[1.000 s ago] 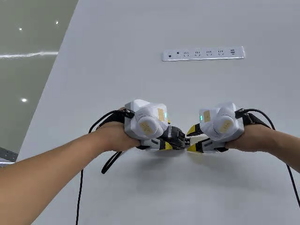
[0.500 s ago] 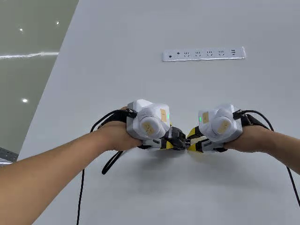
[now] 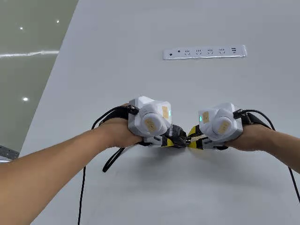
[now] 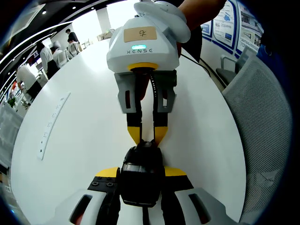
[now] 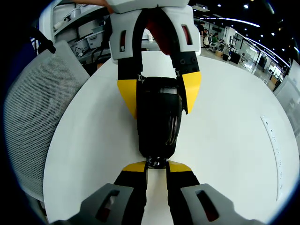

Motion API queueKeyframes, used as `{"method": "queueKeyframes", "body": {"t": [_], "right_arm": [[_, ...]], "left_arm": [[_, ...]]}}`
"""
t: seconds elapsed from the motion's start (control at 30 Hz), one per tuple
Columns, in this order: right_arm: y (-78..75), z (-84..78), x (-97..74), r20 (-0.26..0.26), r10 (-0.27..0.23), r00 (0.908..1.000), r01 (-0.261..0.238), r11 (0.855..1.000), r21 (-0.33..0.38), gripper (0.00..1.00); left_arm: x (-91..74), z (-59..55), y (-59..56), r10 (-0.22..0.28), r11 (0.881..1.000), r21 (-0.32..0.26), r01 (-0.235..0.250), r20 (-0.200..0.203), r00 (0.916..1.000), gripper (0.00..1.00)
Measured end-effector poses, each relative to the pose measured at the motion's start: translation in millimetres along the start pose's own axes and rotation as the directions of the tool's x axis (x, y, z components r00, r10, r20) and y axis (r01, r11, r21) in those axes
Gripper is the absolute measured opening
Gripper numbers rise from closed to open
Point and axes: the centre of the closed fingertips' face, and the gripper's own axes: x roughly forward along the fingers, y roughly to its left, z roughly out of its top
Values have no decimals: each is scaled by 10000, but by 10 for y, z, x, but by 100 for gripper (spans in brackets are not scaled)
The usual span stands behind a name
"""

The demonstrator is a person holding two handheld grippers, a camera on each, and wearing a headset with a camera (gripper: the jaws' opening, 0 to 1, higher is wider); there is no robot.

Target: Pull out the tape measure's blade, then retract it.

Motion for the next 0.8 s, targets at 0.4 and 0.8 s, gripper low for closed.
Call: {"method": "queueKeyframes", "body": {"t": [0.4,0.8], "right_arm": [[18,-22,-20,89,61,9999,-61,10000,46,10],[25,-111,-112,60,88,9999,-89,9999,120,10]], "left_arm": [[-4,5,-15,-20,9996,267,22,-61,10000,29],[-5,6,-10,-10,9997,229,12,-49,10000,29]]}}
